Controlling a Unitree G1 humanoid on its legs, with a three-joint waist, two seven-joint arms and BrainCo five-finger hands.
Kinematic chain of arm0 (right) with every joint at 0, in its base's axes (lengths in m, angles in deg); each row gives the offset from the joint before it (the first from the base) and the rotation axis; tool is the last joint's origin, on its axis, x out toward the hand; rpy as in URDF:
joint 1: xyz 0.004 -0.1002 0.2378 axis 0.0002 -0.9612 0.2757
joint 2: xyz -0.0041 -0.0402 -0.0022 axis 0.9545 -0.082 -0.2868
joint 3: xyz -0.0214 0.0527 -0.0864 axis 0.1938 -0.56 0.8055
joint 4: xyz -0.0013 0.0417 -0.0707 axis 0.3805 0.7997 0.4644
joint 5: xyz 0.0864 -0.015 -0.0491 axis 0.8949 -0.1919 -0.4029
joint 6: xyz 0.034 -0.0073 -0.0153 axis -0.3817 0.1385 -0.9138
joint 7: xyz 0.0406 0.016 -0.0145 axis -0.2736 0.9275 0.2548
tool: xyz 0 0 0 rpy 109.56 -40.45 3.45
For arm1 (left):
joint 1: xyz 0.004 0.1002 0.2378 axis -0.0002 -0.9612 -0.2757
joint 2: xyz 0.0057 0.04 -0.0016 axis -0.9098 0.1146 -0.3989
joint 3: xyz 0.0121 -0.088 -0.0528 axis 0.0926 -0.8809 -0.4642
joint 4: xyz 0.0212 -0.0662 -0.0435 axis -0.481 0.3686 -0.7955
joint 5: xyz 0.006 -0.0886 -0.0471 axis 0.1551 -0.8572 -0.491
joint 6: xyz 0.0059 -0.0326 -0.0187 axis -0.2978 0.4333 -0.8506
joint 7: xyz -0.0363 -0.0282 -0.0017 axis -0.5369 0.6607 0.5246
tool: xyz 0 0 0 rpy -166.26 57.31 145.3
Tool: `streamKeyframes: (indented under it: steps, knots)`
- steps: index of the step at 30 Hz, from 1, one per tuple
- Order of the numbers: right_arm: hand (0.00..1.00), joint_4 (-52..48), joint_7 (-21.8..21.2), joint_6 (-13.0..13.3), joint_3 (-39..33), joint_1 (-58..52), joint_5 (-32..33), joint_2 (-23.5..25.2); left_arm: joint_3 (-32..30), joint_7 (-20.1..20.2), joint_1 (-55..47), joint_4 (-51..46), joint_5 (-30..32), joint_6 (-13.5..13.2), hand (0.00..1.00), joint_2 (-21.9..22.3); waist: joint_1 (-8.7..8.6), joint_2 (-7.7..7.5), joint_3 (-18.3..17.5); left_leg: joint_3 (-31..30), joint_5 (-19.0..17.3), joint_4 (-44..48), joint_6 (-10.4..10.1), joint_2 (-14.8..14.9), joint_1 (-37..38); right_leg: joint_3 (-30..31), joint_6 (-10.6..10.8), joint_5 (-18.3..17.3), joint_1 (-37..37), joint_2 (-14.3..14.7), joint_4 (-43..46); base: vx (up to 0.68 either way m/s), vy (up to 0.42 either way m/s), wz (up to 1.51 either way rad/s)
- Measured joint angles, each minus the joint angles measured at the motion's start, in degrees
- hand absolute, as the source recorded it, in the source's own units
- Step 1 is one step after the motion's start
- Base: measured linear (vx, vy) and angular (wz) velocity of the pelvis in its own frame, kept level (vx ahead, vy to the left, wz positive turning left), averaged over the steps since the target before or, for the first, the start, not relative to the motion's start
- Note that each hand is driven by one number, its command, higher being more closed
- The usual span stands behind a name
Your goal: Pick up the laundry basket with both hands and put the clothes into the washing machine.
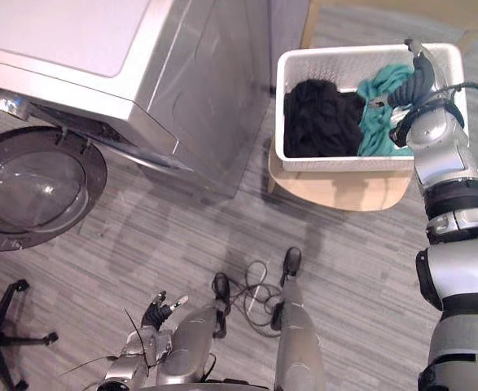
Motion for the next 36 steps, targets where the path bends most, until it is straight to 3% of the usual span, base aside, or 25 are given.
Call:
streamKeyframes:
  steps: [7, 12, 15, 28, 30, 35, 36]
  knots:
    - [0.00, 0.1, -1.4, -0.1, 3.5, 0.0, -2.5, 0.0, 0.0, -1.2, 0.6, -3.5, -0.8, -0.7, 0.00, 0.1, 0.41, 0.12, 2.0, -2.0, 0.9, 0.3, 1.4, -2.0, -2.4, -1.3, 0.5, -1.3, -3.0, -2.6, 4.0, 0.01, 0.090, 0.20]
    - [0.00, 2.7, -1.4, -1.2, 3.5, 0.0, -2.4, 0.3, 0.2, -2.0, 1.7, -5.8, -1.6, -0.7, 0.00, 0.1, 1.81, -0.48, 3.4, -3.7, 1.4, 2.3, 2.2, -3.2, -7.1, -2.7, 0.7, -1.5, -5.9, -4.3, 5.1, -0.04, 0.032, 0.25]
    - [0.00, 4.0, -1.0, -1.5, 3.2, 0.5, -2.3, 0.5, 0.4, -2.7, 1.7, -7.2, -2.1, -0.7, 0.00, 0.4, 2.72, -0.59, 3.4, -3.8, 1.4, 3.3, 2.2, -3.3, -8.9, -2.8, 0.7, -1.5, -7.4, -4.6, 5.8, -0.01, -0.002, 0.03]
    - [0.00, 6.5, 3.0, -3.6, -1.9, 6.7, 0.2, 0.9, 1.8, -5.0, 1.5, -16.9, -3.4, -1.3, 0.00, 3.2, 3.00, -1.38, 3.9, -6.4, 2.5, 3.9, 1.8, -3.1, -15.7, -6.1, 0.7, -1.4, -12.6, -5.6, 6.7, 0.03, -0.018, 0.10]
    - [0.00, 6.4, 3.4, -3.6, -1.8, 7.8, 1.2, 0.7, 1.8, -5.2, 1.4, -19.8, -4.5, -1.4, 0.00, 4.3, 3.68, -1.38, 3.9, -6.6, 2.5, 4.5, 1.8, -3.1, -17.5, -6.7, 0.7, -1.5, -15.0, -6.0, 8.4, 0.03, -0.020, -0.01]
    - [0.00, 5.5, 4.2, -3.7, -1.7, 8.0, 1.6, -1.5, 1.7, -5.8, 1.2, -25.8, -5.0, -1.9, 0.00, 5.4, 4.59, -1.58, 4.1, -6.7, 2.4, 8.4, 1.8, -2.8, -23.7, -8.3, -0.2, -3.7, -19.7, -7.1, 12.3, 0.00, -0.022, 0.19]
    - [1.00, 4.3, 4.5, -3.7, -1.7, 8.0, 1.6, -1.7, 1.5, -6.3, 1.0, -26.6, -5.0, -1.9, 0.00, 5.4, 4.57, -1.85, 4.2, -6.7, 2.4, 9.4, 1.9, -2.7, -25.2, -8.7, -0.3, -4.4, -20.8, -7.4, 13.1, -0.01, -0.027, 0.16]
